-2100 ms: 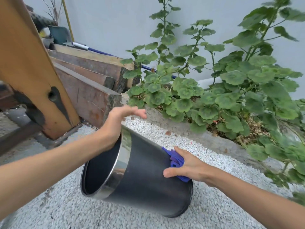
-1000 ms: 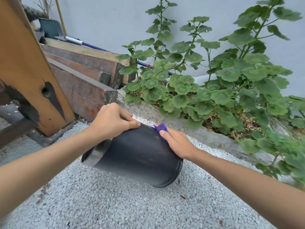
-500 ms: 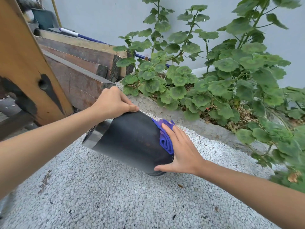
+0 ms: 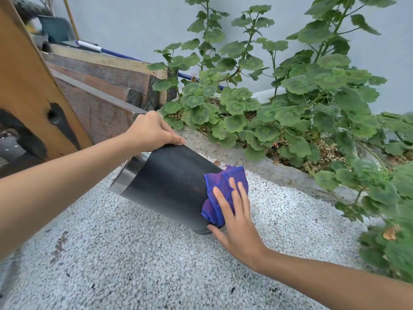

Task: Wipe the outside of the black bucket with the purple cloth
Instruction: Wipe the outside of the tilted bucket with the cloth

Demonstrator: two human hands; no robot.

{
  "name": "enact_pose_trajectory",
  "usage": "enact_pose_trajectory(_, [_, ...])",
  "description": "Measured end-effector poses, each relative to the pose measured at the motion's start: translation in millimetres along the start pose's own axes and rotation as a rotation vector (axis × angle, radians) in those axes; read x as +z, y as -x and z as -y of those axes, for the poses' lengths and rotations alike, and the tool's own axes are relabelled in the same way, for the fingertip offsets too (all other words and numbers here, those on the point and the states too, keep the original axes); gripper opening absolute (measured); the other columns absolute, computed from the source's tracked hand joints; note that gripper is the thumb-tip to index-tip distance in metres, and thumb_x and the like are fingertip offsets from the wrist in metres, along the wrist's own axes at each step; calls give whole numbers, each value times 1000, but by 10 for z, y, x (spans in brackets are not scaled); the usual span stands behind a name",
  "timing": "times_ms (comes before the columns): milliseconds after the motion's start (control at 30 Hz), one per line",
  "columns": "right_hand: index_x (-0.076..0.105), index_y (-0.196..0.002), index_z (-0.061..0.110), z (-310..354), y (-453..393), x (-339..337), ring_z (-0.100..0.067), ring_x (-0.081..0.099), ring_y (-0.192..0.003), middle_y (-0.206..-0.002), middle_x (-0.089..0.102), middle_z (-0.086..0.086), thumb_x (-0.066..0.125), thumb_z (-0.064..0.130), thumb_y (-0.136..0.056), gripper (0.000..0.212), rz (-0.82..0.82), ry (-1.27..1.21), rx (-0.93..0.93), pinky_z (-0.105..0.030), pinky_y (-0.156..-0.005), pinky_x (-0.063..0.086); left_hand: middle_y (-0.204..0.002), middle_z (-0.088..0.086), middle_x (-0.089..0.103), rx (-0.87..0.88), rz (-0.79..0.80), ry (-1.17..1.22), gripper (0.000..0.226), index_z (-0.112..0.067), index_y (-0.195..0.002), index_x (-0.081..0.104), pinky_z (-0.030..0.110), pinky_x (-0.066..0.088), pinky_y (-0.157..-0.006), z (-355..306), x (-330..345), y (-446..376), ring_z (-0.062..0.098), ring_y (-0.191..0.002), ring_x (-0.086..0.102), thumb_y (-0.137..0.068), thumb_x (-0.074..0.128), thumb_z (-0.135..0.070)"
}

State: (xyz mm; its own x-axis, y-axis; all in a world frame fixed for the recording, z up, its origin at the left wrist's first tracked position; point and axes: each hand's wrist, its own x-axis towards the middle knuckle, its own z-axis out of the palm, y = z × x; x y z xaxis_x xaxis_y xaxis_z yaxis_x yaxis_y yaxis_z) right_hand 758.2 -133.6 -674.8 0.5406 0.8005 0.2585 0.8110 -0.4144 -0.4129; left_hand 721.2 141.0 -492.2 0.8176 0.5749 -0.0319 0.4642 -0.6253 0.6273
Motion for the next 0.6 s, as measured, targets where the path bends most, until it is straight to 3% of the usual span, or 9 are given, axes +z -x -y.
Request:
enact_pose_trajectory(100, [1, -160, 48, 10, -70, -42, -20, -21, -157, -171, -15, 4, 77, 26, -91, 105, -3, -141, 40, -26, -121, -6, -92, -9, 78, -22, 13, 45, 17, -25, -81, 84, 15, 46, -69, -4, -18, -25, 1, -97, 64, -71, 88, -39])
enact_pose_trajectory(167, [10, -160, 46, 4, -154, -105, -17, -15, -159, -172, -8, 4, 82, 20, -86, 106, -12, -203, 84, -26, -125, -3, -99, -10, 75, -31, 71, 150, 11, -21, -83, 84, 18, 49, -81, 0, -19, -29, 6, -108, 65, -74, 88, -26])
enact_pose_trajectory(233, [29, -159, 38, 36, -276, -196, -19, 2, -159, -171, 12, -2, 86, 18, -80, 100, -55, -276, 144, -34, -129, 9, -114, -10, 67, -55, 110, 281, 14, -18, -89, 83, 23, 53, -90, -22, -24, -16, 10, -116, 62, -77, 84, -11])
enact_pose_trajectory(300, [43, -155, 30, 73, -398, -266, -22, 22, -151, -162, 33, -6, 89, 19, -74, 94, -92, -307, 183, -37, -126, 21, -121, -6, 63, -92, 96, 371, 22, -19, -92, 82, 16, 56, -76, -36, -44, -9, 9, -107, 65, -79, 80, -2])
enact_pose_trajectory(333, [44, -154, 30, 97, -438, -298, -19, 25, -146, -161, 36, -5, 90, 20, -73, 93, -78, -305, 185, -33, -125, 22, -120, -3, 66, -112, 85, 414, 25, -19, -93, 81, 12, 55, -66, -40, -61, 7, 9, -98, 68, -80, 78, 2])
enact_pose_trajectory(433, [44, -155, 28, 153, -494, -406, -7, 20, -140, -167, 27, 4, 91, 19, -74, 94, -13, -308, 166, -1, -111, 3, -113, 10, 73, -166, 81, 498, 35, -18, -96, 80, 13, 55, -57, -27, -140, 60, 17, -79, 70, -81, 71, 11])
enact_pose_trajectory(467, [44, -155, 27, 158, -517, -449, -7, 20, -140, -167, 26, 6, 91, 19, -73, 94, 0, -308, 158, 4, -105, 0, -111, 11, 74, -184, 79, 506, 37, -19, -97, 80, 14, 55, -56, -17, -176, 69, 15, -77, 70, -81, 68, 13])
enact_pose_trajectory(533, [47, -154, 24, 163, -609, -562, -8, 23, -143, -165, 33, 5, 91, 20, -73, 93, 5, -316, 129, 6, -103, 1, -112, 8, 74, -222, 60, 529, 43, -23, -99, 80, 14, 54, -57, -5, -280, 47, 10, -89, 69, -81, 64, 12])
enact_pose_trajectory(600, [49, -153, 23, 173, -736, -680, -11, 26, -146, -162, 40, 4, 90, 20, -72, 90, 12, -294, 97, -1, -110, 8, -119, 0, 70, -269, 27, 539, 43, -28, -103, 79, 18, 49, -68, 3, -375, 7, 9, -110, 61, -79, 65, 5])
